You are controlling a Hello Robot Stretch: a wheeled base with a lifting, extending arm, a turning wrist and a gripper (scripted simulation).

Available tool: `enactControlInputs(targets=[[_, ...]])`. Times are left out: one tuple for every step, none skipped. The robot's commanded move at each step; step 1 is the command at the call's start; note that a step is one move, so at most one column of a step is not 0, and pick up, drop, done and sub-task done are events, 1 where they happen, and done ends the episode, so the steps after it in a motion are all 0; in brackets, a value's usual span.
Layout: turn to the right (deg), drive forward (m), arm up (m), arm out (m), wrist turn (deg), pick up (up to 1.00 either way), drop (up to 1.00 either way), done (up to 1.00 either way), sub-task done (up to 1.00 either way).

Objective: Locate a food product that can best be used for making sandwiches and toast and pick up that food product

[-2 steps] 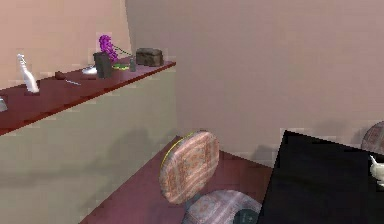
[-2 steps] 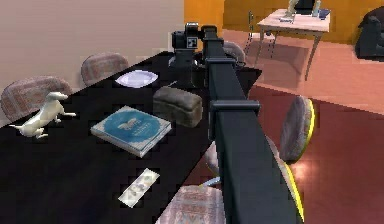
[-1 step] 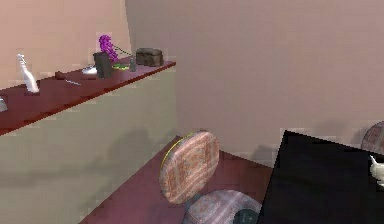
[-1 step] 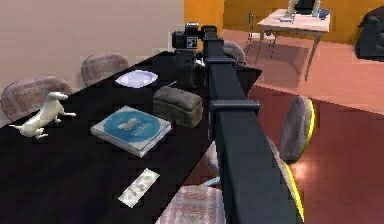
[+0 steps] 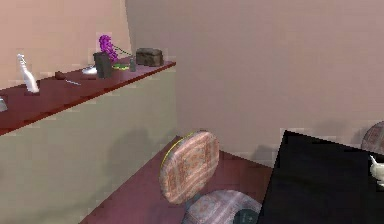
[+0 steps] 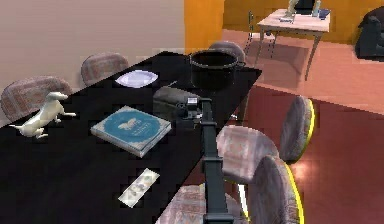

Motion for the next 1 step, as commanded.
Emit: enactControlInputs(targets=[[0.0, 0.0, 0.0, 0.0, 0.0, 1.0, 0.0, 0.0, 0.0]])
